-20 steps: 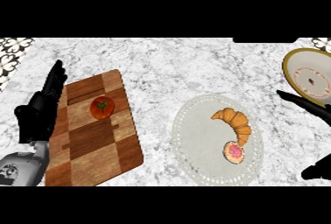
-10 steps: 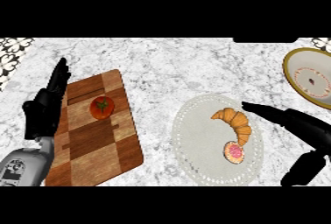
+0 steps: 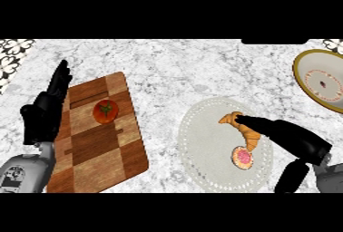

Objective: Pick the cupcake from the placemat and place it in the bowl

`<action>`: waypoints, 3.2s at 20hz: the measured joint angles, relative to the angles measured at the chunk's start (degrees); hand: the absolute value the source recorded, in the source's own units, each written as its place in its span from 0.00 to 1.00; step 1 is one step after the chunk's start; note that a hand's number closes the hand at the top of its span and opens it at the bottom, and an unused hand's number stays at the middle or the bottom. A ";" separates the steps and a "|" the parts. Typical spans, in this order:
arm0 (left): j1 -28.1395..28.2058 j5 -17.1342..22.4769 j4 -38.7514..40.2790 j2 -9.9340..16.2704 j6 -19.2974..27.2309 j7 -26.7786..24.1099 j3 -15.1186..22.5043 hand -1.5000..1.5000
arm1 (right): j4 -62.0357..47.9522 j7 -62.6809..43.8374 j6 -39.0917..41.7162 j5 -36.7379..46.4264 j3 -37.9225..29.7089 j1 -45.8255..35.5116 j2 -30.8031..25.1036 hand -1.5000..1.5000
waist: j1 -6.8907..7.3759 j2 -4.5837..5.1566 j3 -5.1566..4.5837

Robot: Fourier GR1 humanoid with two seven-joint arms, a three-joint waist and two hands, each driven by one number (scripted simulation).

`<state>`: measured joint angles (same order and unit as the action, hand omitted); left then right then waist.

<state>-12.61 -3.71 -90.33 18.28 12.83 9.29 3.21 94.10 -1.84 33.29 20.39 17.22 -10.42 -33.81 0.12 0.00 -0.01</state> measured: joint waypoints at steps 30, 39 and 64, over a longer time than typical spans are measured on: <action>0.92 -4.34 -2.62 -4.12 -5.35 1.26 -5.27 0.50 | -14.45 17.76 -9.71 22.96 0.36 -1.25 13.22 1.00 | -0.13 -0.51 -0.35; 1.10 -4.80 -1.93 -4.32 -6.11 0.59 -6.44 0.50 | 3.56 8.68 -13.96 31.11 8.37 15.27 15.49 1.00 | -0.69 -0.44 -0.27; 0.43 -5.99 -1.90 -5.80 -6.56 0.62 -6.35 0.50 | 21.99 -2.83 -15.54 -1.53 -31.11 13.75 15.08 1.00 | 0.00 0.07 0.01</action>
<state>-12.18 -9.70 -92.23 12.48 6.26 9.91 -3.14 116.09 -4.67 17.75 18.86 -13.89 3.32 -18.72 0.13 0.07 0.00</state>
